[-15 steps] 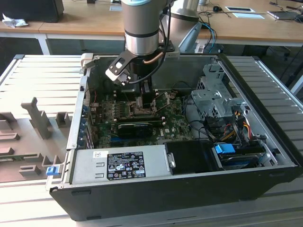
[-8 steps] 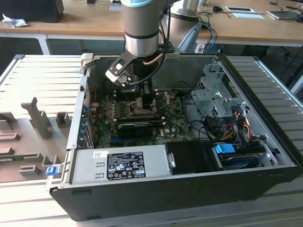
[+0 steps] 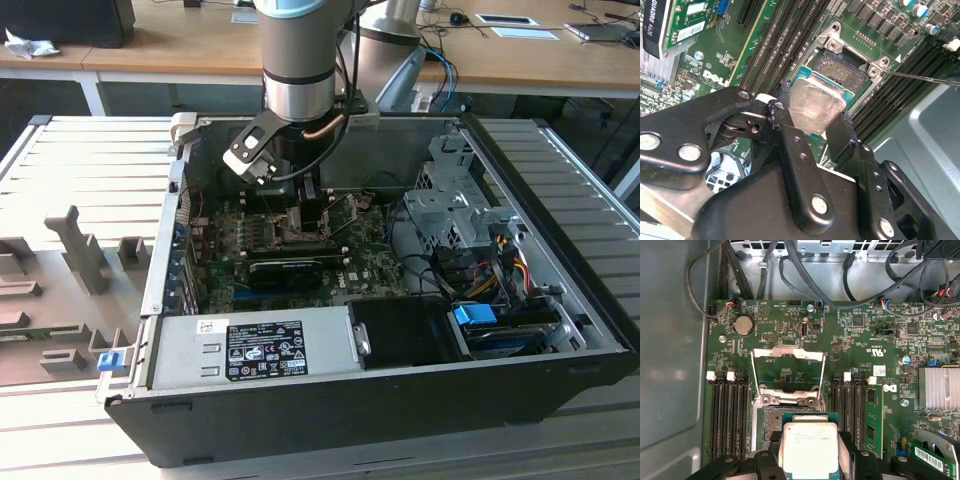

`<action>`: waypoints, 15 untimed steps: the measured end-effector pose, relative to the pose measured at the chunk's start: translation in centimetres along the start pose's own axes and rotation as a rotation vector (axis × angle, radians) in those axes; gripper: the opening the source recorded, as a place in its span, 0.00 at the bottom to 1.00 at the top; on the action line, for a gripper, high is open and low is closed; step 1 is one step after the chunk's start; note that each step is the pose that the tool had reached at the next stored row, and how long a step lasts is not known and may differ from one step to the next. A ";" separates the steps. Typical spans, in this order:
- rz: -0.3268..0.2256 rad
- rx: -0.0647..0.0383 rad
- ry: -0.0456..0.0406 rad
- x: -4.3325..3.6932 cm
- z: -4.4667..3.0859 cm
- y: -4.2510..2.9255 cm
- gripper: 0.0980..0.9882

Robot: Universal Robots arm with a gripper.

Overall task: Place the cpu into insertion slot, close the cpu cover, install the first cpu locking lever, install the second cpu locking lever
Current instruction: 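Place the cpu into insertion slot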

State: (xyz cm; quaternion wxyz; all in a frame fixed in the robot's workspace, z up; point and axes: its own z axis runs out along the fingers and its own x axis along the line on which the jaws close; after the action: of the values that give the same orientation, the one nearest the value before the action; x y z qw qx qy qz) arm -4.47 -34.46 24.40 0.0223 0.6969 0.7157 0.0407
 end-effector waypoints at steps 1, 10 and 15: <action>0.000 0.000 0.0000 0.00 0.02 0.00 0.48; 0.000 0.000 0.0000 0.31 0.25 -0.01 0.48; 0.000 0.000 0.0000 0.32 0.25 -0.01 0.48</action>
State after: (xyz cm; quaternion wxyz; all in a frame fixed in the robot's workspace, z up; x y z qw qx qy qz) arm -4.47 -34.14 24.16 0.0224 0.6969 0.7157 0.0407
